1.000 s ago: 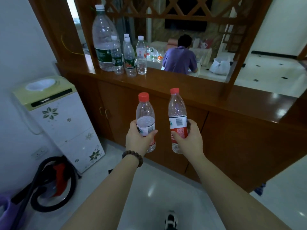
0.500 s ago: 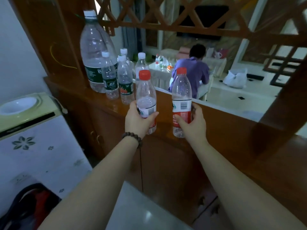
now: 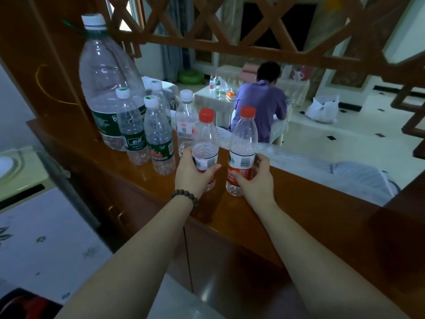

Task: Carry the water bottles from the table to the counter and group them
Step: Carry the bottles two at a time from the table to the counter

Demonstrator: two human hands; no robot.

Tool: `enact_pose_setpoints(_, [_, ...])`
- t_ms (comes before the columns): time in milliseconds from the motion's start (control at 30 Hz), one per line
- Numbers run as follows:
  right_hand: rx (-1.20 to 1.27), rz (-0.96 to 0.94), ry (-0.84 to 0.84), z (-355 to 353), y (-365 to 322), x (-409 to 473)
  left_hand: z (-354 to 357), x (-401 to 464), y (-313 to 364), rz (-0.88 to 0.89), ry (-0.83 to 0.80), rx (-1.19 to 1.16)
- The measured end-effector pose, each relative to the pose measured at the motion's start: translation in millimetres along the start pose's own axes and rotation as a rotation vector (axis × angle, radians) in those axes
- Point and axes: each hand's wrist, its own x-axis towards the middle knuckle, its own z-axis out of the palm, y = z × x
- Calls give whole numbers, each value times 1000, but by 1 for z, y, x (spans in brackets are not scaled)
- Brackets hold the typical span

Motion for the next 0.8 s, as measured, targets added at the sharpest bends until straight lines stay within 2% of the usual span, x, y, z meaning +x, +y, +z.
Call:
enact_pose_setpoints(367, [-13, -13, 45, 11, 14, 5, 6, 8, -18, 10, -42, 40])
enact_pose_setpoints(567, [-66, -8, 4, 10, 19, 1, -3, -1, -17, 7, -77, 23])
enact_pose_setpoints(800, [-275, 53, 27, -10, 20, -24, -17, -19, -31, 24, -100, 228])
